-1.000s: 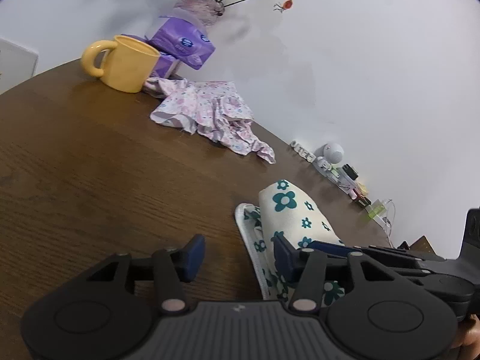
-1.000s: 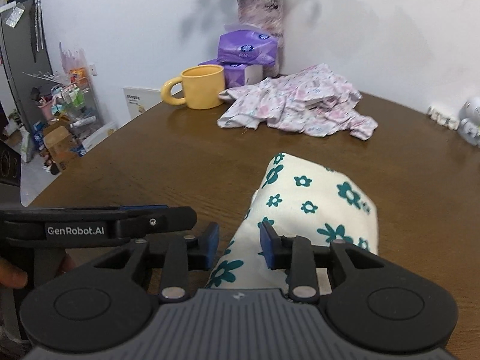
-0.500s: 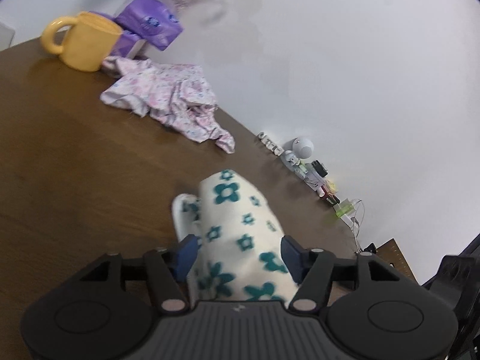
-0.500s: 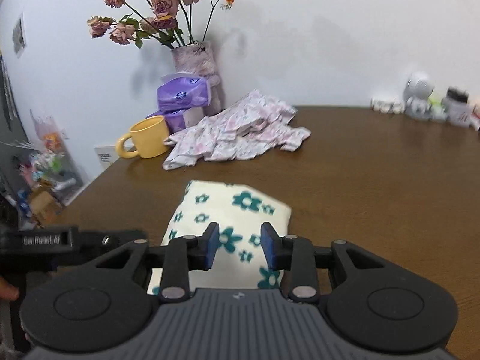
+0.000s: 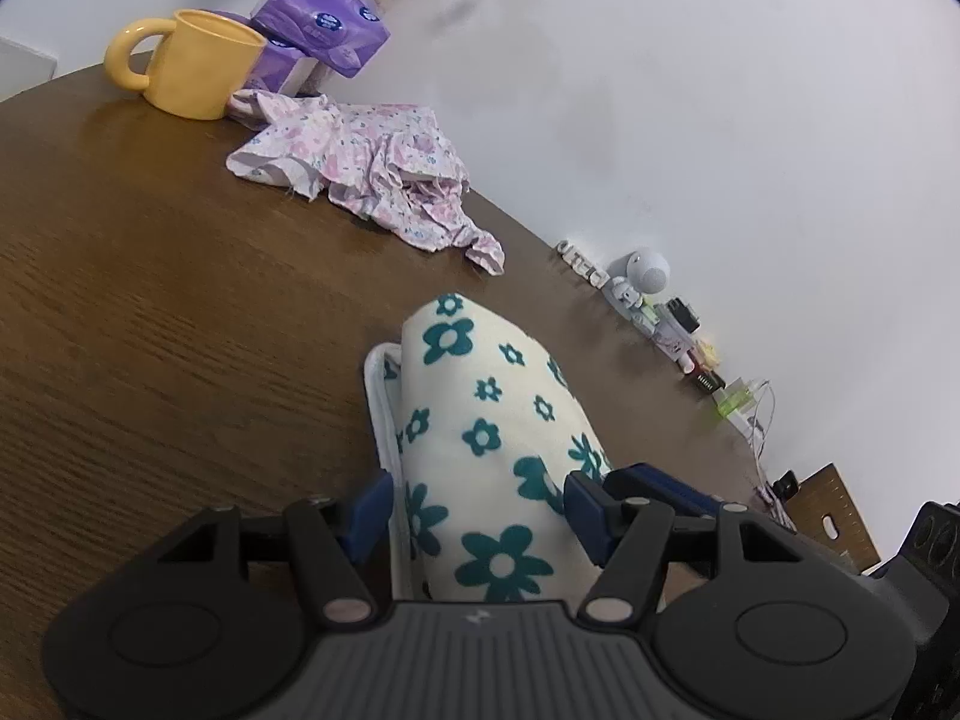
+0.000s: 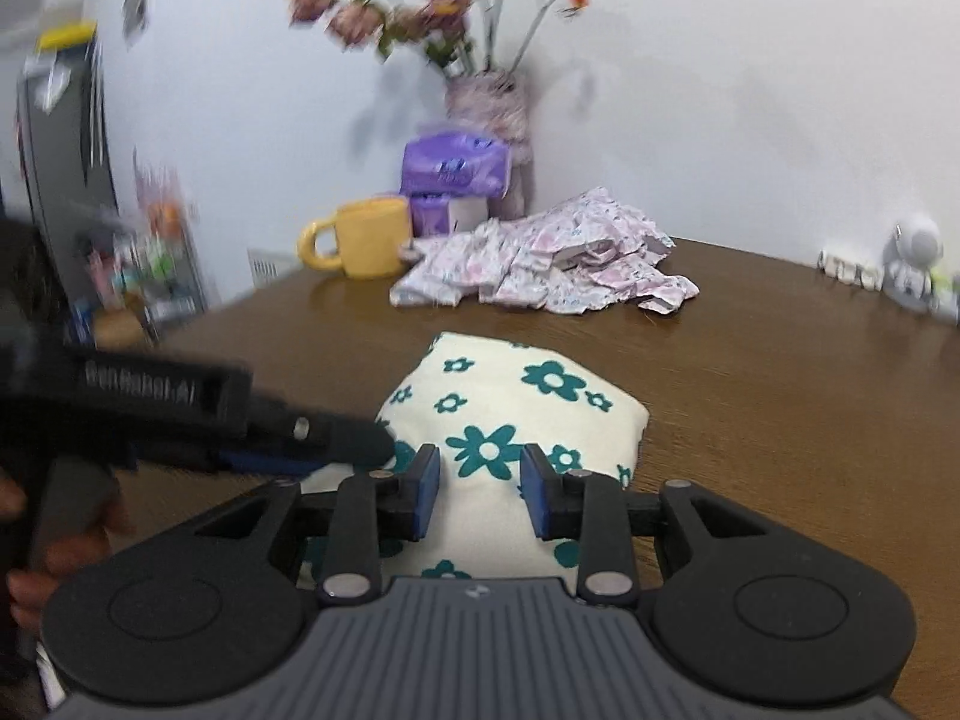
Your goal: Fold clothes
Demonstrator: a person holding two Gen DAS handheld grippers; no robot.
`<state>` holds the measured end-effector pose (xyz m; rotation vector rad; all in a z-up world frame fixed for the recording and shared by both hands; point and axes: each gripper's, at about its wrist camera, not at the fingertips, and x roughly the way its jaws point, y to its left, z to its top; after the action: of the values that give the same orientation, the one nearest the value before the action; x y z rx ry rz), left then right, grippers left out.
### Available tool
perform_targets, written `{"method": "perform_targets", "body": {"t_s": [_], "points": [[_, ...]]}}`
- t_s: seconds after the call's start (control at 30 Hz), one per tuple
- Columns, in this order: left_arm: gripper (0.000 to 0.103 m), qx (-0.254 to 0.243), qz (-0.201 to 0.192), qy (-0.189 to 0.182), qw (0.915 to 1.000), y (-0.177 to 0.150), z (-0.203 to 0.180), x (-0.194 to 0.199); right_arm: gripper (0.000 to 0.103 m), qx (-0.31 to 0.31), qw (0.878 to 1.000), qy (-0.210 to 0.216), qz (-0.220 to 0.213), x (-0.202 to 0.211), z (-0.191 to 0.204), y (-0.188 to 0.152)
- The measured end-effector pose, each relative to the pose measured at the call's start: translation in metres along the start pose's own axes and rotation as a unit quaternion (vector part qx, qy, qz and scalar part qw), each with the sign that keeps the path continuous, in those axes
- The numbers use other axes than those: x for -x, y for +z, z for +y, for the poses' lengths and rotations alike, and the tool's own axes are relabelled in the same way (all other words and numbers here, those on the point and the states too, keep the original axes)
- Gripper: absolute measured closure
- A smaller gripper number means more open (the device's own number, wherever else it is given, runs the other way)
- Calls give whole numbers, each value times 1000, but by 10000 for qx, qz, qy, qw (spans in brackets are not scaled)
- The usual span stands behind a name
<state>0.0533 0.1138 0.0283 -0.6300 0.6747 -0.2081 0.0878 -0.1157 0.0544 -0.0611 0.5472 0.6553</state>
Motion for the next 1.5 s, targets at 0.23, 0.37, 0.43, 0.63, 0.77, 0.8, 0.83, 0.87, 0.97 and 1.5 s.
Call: {"method": "perform_targets", "body": {"t_s": [0.23, 0.37, 0.43, 0.63, 0.77, 0.8, 0.83, 0.87, 0.97, 1.5], "points": [[55, -140, -97, 176, 9997, -12, -3, -2, 73, -480, 9987, 141, 20, -1, -21, -10], [58, -284, -259, 268, 9989, -21, -7, 4, 69, 58, 10000, 40, 35, -7, -7, -11], [56, -281, -326, 283, 9987, -22, -10, 8, 69, 37, 10000, 73, -5, -3, -9, -10], [40, -45, -451, 357, 9983, -12, -11, 6, 62, -1037, 9944, 135, -172, 11, -49, -5], [45, 10, -424, 376, 9984, -10, -14, 0, 60, -1824, 9825, 355, 75, -6, -75, -4], [55, 5, -410, 389, 9984, -11, -15, -1, 60, -1967, 9793, 441, 152, -11, -77, -6], [61, -13, -415, 409, 9983, -12, -16, -2, 60, -2096, 9761, 526, 226, -16, -79, -8], [63, -26, -445, 419, 9981, -13, -16, -1, 60, -2198, 9735, 570, 270, -20, -80, -10], [69, 32, -480, 354, 9982, -15, -13, 1, 63, -2257, 9723, 555, 231, -23, -78, -15], [52, 199, -599, 400, 9972, -4, -13, 1, 66, -2734, 9585, 767, 263, -25, -91, -18]]}}
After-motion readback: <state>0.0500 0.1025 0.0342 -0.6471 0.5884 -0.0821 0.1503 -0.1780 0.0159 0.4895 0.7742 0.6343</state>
